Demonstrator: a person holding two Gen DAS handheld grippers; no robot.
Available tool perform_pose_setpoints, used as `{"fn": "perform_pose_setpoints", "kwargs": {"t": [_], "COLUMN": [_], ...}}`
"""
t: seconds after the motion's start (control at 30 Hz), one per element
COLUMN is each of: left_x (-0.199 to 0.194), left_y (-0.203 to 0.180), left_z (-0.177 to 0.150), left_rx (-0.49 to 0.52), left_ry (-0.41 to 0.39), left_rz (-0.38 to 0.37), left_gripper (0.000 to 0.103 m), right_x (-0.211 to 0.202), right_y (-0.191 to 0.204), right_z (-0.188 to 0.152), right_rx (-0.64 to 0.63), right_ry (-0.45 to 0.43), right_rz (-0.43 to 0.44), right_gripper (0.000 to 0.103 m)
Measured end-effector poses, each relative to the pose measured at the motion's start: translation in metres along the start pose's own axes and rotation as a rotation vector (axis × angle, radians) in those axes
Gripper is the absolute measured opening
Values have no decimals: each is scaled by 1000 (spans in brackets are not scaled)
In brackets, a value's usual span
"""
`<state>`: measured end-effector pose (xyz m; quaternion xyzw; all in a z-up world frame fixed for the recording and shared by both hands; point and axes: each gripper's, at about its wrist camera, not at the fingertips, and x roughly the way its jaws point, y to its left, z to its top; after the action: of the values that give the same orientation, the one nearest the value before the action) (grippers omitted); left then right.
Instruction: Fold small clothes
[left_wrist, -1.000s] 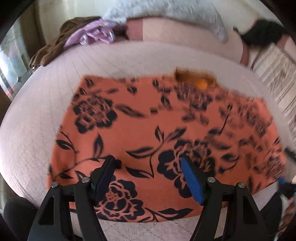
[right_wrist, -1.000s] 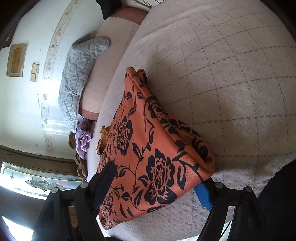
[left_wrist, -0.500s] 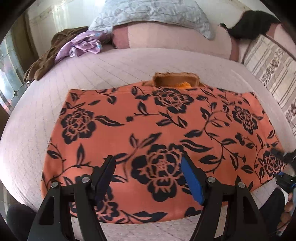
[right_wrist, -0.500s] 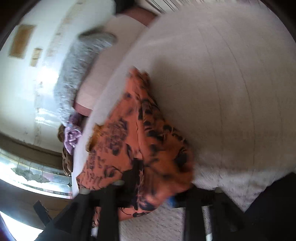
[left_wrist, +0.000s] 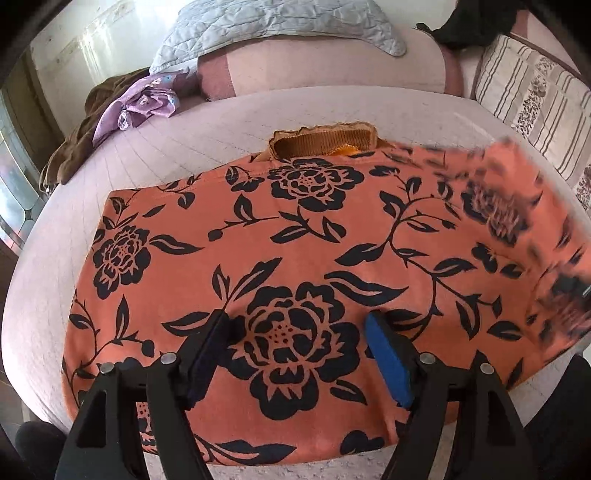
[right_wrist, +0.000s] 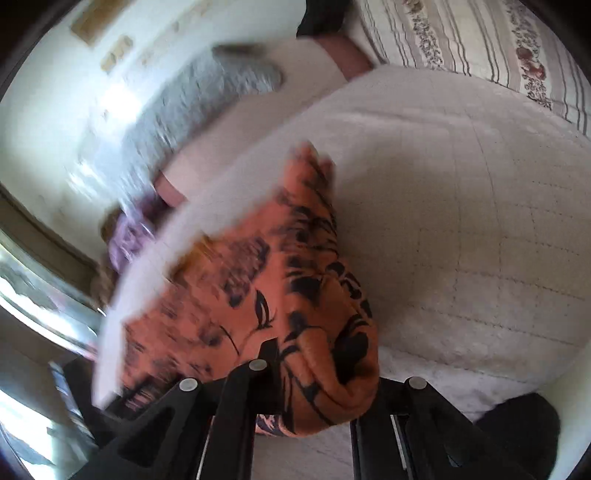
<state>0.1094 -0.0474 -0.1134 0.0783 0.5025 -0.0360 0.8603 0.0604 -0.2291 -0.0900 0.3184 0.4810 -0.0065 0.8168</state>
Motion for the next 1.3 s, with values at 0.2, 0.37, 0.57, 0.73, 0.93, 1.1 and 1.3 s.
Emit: {"fn": "perform_pose_setpoints", "kwargs": {"t": [0.2,0.37,0.57,0.73,0.93,1.1,1.3], "left_x": [-10,-13,-22,2,-18,-1,-36], "left_y": [9,8,17,19,20,26,99], "left_z": [5,5,5,3,6,4,1], "left_rx": [-41,-48,-77,-62,-68,-50,-258], "left_ry": [17,14,-9,48,-33,22,-96], "left_rz": [-14,-20,-27,-9,-26,-77,-135], "left_gripper": [77,77,77,78,80,81,81], "right_x": [16,4,8,20,26,33,7], "right_y": [-65,-58,-44,-40,-35,-24,72], "right_z": [-11,-6,-6,-5,3,10,26], "right_rx": [336,316,289,281,238,190,-70], "right_ry": [79,37,19,26,57,72,-16], "right_rz": [245,278,249,199,133,80,34], "right_gripper": [71,84,82,55,39,29,13]}}
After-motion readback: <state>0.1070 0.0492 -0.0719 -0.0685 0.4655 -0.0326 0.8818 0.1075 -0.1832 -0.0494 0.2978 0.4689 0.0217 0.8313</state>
